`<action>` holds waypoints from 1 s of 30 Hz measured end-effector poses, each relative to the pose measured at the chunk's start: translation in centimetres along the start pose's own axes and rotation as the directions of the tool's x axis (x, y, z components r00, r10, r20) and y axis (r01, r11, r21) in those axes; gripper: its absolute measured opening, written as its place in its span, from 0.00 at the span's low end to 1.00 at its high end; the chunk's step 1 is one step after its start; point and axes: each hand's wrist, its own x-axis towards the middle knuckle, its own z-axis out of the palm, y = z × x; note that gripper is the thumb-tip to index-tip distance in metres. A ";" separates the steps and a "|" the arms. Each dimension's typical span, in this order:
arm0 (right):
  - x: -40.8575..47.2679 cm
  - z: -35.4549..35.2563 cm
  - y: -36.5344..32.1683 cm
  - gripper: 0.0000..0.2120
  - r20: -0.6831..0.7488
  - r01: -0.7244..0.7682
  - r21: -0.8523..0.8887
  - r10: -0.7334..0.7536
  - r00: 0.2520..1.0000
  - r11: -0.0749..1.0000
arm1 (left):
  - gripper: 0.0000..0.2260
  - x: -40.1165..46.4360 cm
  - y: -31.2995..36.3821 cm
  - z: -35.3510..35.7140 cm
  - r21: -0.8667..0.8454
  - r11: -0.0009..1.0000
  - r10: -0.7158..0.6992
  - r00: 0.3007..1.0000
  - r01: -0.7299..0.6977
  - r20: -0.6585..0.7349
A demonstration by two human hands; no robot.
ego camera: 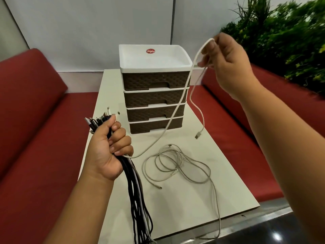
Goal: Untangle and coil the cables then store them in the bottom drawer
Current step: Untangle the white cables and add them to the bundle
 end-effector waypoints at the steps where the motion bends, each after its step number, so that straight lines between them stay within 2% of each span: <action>1: -0.2 -0.1 0.0 0.10 0.036 -0.018 -0.003 0.018 0.999 1.000 | 0.17 -0.1 0.0 0.1 -0.004 1.000 -0.004 1.000 0.004 0.003; 4: -1.4 -0.2 0.8 0.12 0.128 -0.111 -0.001 0.110 0.986 0.994 | 0.18 -0.3 -0.2 0.3 -0.014 1.000 -0.007 1.000 0.008 0.008; 8: -3.6 -0.9 2.0 0.14 0.134 -0.203 0.006 0.200 0.971 0.979 | 0.18 -1.0 -0.4 0.9 0.002 1.000 0.000 1.000 0.000 0.020; 14: -7.4 -4.3 1.3 0.12 0.240 -0.353 0.172 0.308 0.920 0.920 | 0.17 -2.9 -1.6 2.4 0.070 0.997 0.043 0.999 -0.044 0.015; 18: -10.4 -6.6 0.3 0.12 0.336 -0.432 0.309 0.328 0.883 0.847 | 0.14 -4.3 -2.7 3.9 0.140 0.986 0.094 0.996 -0.093 0.001; 23: -14.6 -8.0 0.2 0.12 0.410 -0.523 0.350 0.374 0.832 0.777 | 0.16 -6.1 -3.3 6.4 0.188 0.973 0.130 0.991 -0.136 0.041; 27: -18.7 -8.8 -0.1 0.11 0.488 -0.603 0.413 0.393 0.780 0.683 | 0.16 -8.4 -2.8 9.3 0.231 0.957 0.158 0.984 -0.173 0.082; 30: -22.2 -9.3 0.1 0.10 0.571 -0.649 0.396 0.379 0.728 0.650 | 0.16 -10.4 -2.1 11.7 0.259 0.941 0.187 0.972 -0.218 0.140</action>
